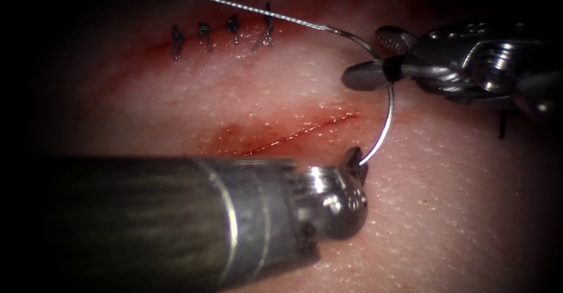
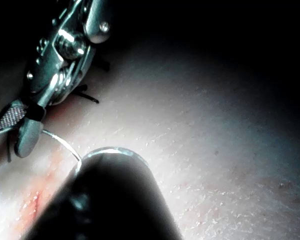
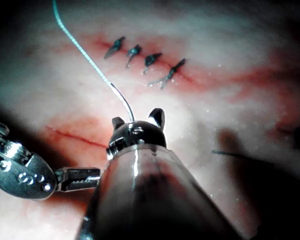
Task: Wound Closure
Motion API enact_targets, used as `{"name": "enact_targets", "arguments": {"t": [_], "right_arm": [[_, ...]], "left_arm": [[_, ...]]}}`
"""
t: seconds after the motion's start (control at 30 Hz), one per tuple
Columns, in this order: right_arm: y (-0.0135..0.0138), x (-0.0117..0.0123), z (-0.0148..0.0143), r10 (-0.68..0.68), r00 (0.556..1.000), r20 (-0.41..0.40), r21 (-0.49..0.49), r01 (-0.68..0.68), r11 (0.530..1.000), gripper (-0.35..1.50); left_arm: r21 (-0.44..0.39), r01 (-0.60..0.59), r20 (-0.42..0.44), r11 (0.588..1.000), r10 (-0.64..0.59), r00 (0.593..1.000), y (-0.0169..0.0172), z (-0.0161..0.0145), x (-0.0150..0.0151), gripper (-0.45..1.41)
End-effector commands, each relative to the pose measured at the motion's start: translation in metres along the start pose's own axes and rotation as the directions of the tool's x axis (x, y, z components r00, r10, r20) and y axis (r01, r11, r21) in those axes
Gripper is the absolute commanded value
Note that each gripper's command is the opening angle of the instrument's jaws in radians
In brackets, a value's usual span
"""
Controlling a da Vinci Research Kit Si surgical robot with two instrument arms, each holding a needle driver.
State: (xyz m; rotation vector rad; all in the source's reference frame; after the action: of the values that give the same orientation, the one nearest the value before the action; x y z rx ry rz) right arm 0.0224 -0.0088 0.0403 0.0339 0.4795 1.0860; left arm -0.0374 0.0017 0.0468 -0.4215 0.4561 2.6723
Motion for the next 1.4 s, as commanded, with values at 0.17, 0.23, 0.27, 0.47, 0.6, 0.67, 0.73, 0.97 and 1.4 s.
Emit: {"name": "enact_targets", "arguments": {"t": [0.17, 0.23, 0.27, 0.47, 0.6, 0.67, 0.73, 0.97, 1.4], "right_arm": [[-0.0006, -0.0006, 0.0007, -0.017, 1.000, 0.003, -0.047, 0.017, 0.999, -0.35], [-0.0007, -0.0006, 0.0005, -0.076, 0.997, -0.001, -0.102, 0.076, 0.992, -0.35], [-0.0008, -0.0006, 0.0005, -0.088, 0.996, 0.001, -0.115, 0.087, 0.990, -0.35], [-0.0006, -0.0005, 0.0005, -0.141, 0.990, -0.002, -0.129, 0.140, 0.982, -0.35], [-0.0001, -0.0001, 0.0001, -0.146, 0.988, -0.039, -0.124, 0.141, 0.982, -0.35], [0.0001, 0.0001, -0.0002, -0.162, 0.985, -0.060, -0.123, 0.153, 0.981, -0.35], [0.0002, 0.0002, -0.0003, -0.180, 0.981, -0.077, -0.106, 0.171, 0.980, -0.35], [0.0005, 0.0004, -0.0001, -0.266, 0.933, -0.240, 0.124, 0.302, 0.945, -0.35], [-0.0012, 0.0004, 0.0024, -0.329, 0.829, -0.452, 0.442, 0.529, 0.725, -0.35]], "left_arm": [[0.000, -0.002, 0.002, 1.000, 0.002, 1.000, 0.0007, 0.0004, 0.0002, -0.45], [0.000, -0.002, 0.003, 1.000, 0.002, 1.000, 0.0007, 0.0004, 0.0002, -0.45], [0.000, -0.001, 0.003, 1.000, 0.001, 1.000, 0.0007, 0.0004, 0.0002, -0.45], [0.004, -0.008, 0.001, 1.000, 0.008, 1.000, 0.0006, 0.0003, 0.0003, -0.45], [-0.071, 0.064, -0.068, 0.995, -0.069, 0.995, -0.0005, 0.0003, 0.0009, 0.94], [-0.127, 0.120, -0.101, 0.985, -0.133, 0.986, -0.0014, 0.0001, 0.0011, 1.25], [-0.152, 0.159, -0.106, 0.976, -0.176, 0.979, -0.0021, 0.0000, 0.0013, 1.40], [-0.256, 0.209, -0.146, 0.944, -0.252, 0.957, -0.0047, -0.0018, 0.0002, 1.40], [-0.501, 0.383, -0.115, 0.776, -0.498, 0.859, -0.0094, -0.0046, -0.0094, 0.93]]}}
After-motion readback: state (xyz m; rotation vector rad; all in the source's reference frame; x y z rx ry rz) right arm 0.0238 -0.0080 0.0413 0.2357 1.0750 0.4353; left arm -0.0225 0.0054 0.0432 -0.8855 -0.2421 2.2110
